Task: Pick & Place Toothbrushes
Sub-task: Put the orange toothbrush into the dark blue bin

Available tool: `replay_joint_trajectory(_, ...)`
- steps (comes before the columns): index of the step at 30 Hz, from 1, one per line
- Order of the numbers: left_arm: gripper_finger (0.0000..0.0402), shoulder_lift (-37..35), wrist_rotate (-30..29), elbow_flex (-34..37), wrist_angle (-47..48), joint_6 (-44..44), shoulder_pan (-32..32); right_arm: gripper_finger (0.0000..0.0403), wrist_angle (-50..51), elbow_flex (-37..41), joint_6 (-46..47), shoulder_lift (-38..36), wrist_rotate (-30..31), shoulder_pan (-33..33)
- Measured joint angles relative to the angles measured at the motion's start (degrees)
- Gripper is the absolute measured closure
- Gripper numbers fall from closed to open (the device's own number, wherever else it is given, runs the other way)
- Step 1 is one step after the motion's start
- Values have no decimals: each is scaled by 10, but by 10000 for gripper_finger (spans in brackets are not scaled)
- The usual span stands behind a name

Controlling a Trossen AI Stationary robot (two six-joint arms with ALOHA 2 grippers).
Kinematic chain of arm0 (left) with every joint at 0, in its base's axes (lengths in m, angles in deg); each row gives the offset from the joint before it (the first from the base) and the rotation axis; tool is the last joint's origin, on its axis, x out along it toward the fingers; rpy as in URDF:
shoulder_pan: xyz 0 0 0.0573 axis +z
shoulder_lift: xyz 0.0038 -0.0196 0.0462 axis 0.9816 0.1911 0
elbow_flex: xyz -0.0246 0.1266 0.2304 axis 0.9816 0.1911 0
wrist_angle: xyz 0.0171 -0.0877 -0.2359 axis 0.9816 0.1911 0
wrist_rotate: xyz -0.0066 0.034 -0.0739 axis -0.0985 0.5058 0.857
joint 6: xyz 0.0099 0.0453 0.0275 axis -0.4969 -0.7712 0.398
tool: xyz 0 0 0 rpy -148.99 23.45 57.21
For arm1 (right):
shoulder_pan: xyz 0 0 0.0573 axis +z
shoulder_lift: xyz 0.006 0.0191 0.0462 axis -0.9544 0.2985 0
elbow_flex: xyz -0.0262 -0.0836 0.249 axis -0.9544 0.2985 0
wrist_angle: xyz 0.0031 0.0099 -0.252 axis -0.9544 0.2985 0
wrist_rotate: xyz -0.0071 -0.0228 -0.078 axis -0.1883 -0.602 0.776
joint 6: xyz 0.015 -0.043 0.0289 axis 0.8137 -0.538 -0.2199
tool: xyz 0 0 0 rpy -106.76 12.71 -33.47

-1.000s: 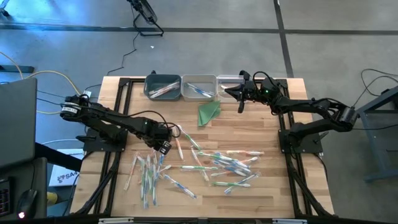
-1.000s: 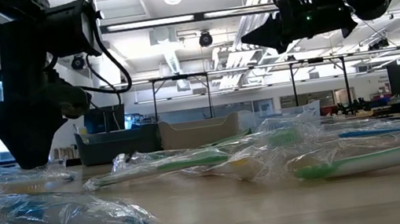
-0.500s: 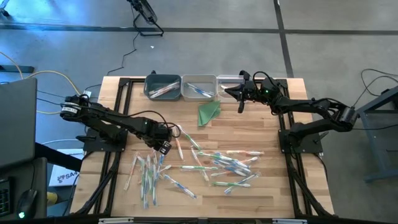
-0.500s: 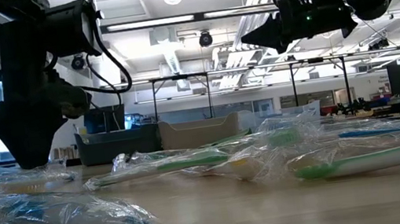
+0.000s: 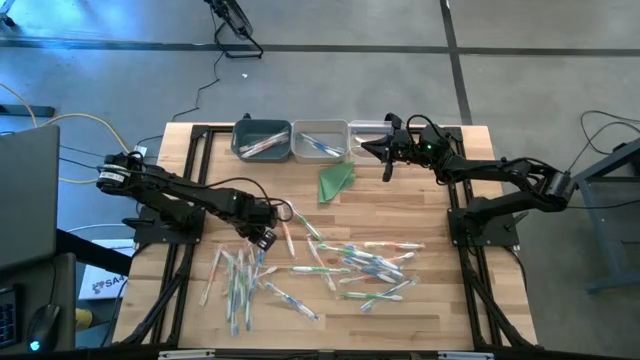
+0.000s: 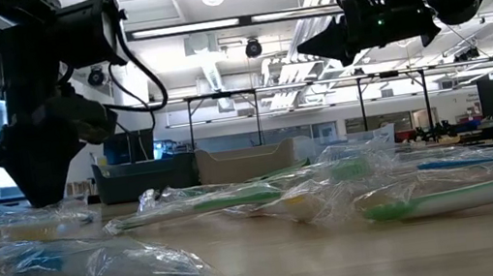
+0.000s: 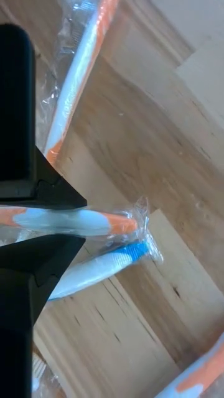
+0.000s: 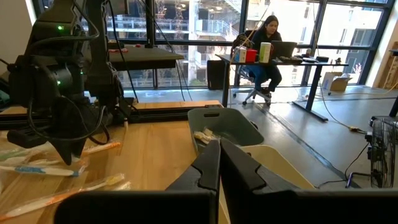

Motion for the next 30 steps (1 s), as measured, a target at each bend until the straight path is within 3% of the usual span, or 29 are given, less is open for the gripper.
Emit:
replay_joint_trajectory(20, 343, 0, -9, 0, -3, -2, 0, 400, 8, 0, 0, 0, 0, 0)
replay_joint_trajectory(30, 343, 0, -56, -8, -11, -49, 0, 400, 8, 0, 0, 0, 0, 0)
